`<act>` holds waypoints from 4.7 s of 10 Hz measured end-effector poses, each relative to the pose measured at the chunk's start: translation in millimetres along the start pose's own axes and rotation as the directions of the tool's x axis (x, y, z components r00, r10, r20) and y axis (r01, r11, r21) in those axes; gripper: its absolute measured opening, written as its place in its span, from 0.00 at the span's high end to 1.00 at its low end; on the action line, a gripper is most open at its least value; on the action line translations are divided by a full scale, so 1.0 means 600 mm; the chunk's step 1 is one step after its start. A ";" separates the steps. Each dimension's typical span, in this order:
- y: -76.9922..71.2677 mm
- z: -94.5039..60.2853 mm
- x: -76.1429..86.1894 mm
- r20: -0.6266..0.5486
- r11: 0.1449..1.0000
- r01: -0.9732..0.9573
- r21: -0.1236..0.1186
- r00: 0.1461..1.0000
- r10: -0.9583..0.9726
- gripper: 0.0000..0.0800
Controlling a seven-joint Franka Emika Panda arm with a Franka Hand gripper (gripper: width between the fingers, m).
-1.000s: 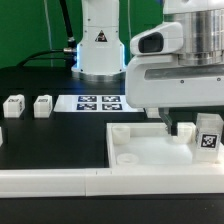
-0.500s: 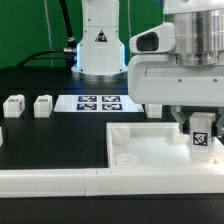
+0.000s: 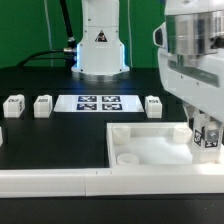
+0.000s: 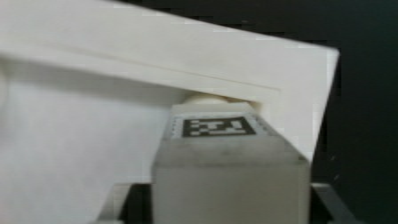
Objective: Assemble square table
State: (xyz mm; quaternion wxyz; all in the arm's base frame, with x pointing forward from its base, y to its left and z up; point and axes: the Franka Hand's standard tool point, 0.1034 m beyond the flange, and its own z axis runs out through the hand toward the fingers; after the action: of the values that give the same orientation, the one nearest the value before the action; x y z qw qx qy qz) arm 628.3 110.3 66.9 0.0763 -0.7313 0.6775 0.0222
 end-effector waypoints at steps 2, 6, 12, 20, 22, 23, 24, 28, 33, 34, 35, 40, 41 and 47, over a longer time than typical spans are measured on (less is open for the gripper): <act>0.003 0.000 0.000 0.024 0.962 -0.273 0.025 0.962 0.273 0.64; 0.004 0.002 -0.013 -0.009 0.996 -0.084 0.016 0.996 0.084 0.40; -0.003 0.003 -0.023 -0.045 0.891 0.455 0.016 0.890 -0.454 0.19; -0.016 -0.007 -0.011 -0.084 0.638 0.770 -0.016 0.635 -0.768 0.43; -0.012 -0.006 -0.003 -0.084 0.716 0.698 -0.015 0.713 -0.696 0.63; -0.012 -0.005 -0.002 -0.084 0.750 0.661 -0.012 0.747 -0.660 0.63; -0.012 -0.005 0.000 -0.085 0.796 0.606 -0.006 0.792 -0.604 0.63; -0.003 -0.005 0.006 0.007 1.000 0.006 0.027 1.000 -0.006 0.63; 0.004 -0.003 0.001 0.033 0.911 -0.412 0.027 0.911 0.411 0.63; 0.004 -0.002 0.001 0.033 0.896 -0.444 0.026 0.896 0.443 0.63; 0.005 -0.001 0.001 0.032 0.897 -0.441 0.025 0.897 0.440 0.49; 0.005 0.001 0.002 0.031 0.898 -0.440 0.024 0.898 0.439 0.19; 0.006 -0.002 -0.003 0.033 0.900 -0.436 0.026 0.900 0.435 0.19; 0.013 -0.043 -0.029 0.055 0.908 -0.417 0.039 0.908 0.415 0.19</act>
Offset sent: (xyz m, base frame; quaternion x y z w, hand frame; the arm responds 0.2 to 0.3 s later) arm 0.0000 0.0000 0.0000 0.0000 0.0000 0.1296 0.9916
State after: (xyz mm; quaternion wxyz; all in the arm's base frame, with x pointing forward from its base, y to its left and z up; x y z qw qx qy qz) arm 617.2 123.2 93.9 0.1034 -0.5674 0.8160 0.0380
